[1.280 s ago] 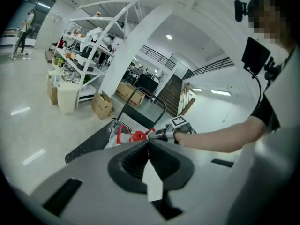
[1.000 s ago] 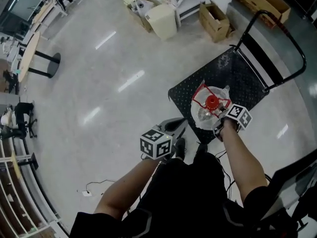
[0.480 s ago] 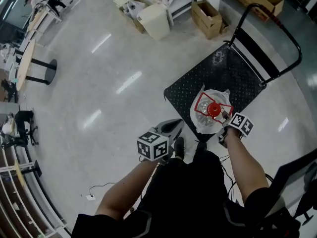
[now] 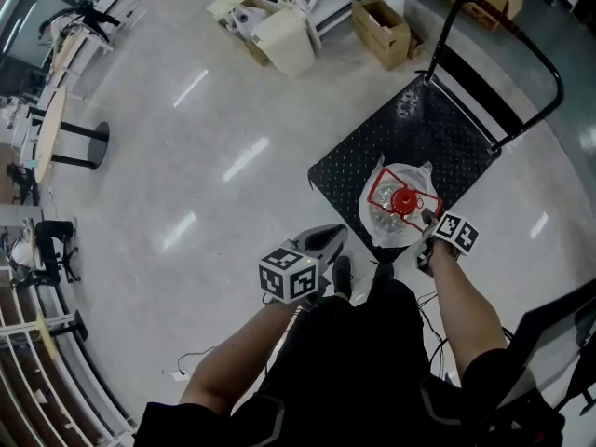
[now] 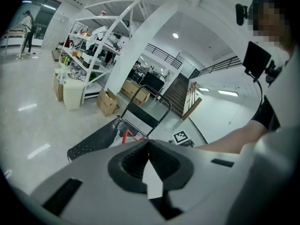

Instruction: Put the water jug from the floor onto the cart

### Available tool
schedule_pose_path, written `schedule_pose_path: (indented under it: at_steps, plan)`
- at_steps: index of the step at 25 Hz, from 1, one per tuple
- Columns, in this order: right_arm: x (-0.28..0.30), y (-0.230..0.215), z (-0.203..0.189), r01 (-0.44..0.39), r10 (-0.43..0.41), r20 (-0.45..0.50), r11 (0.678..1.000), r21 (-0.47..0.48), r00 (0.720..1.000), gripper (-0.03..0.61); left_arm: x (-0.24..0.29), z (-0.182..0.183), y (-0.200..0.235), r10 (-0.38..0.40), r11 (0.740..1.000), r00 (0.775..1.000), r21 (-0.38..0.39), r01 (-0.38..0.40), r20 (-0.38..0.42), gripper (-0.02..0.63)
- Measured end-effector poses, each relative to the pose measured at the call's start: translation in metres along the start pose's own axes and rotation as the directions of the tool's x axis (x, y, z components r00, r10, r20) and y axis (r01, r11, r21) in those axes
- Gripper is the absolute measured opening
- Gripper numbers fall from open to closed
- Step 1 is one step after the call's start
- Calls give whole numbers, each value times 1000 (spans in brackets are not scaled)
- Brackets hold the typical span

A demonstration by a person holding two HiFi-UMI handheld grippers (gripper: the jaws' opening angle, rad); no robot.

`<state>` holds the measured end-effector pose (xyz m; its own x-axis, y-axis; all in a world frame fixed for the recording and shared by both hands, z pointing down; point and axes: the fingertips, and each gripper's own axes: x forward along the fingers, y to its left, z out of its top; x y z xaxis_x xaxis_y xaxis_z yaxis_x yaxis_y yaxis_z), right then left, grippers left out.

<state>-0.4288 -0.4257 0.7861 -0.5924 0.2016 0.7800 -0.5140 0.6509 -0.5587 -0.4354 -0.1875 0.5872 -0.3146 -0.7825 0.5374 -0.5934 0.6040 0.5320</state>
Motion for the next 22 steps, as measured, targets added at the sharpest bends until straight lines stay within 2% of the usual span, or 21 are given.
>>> schedule_pose_path:
  at_steps: [3,4,8,14,18,22]
  plan:
    - [-4,-11,0,-15,15,-8,1000,5,1000,209,0,-1,-3,-5,1000,1000,11,5,2,2]
    - [-8,-13,0,-21,21,-6,1000,-10,1000,220,-1,0,-4,-8,1000,1000,14,8,7,2]
    - [-37,-6,4,-26,29,15,990,-139,999,232,-4,9,-14,-39,999,999,38,38,30,2]
    - [-96,5,20,0,26,101,970,-244,995,232,-11,37,-51,-155,977,986,160,142,67,2]
    - [-143,37,41,-74,123,209,971,-229,970,230,-18,60,-76,-226,946,970,258,197,91,2]
    - [-193,82,55,-157,242,288,945,-288,927,229,-30,82,-102,-291,908,949,348,234,119,2]
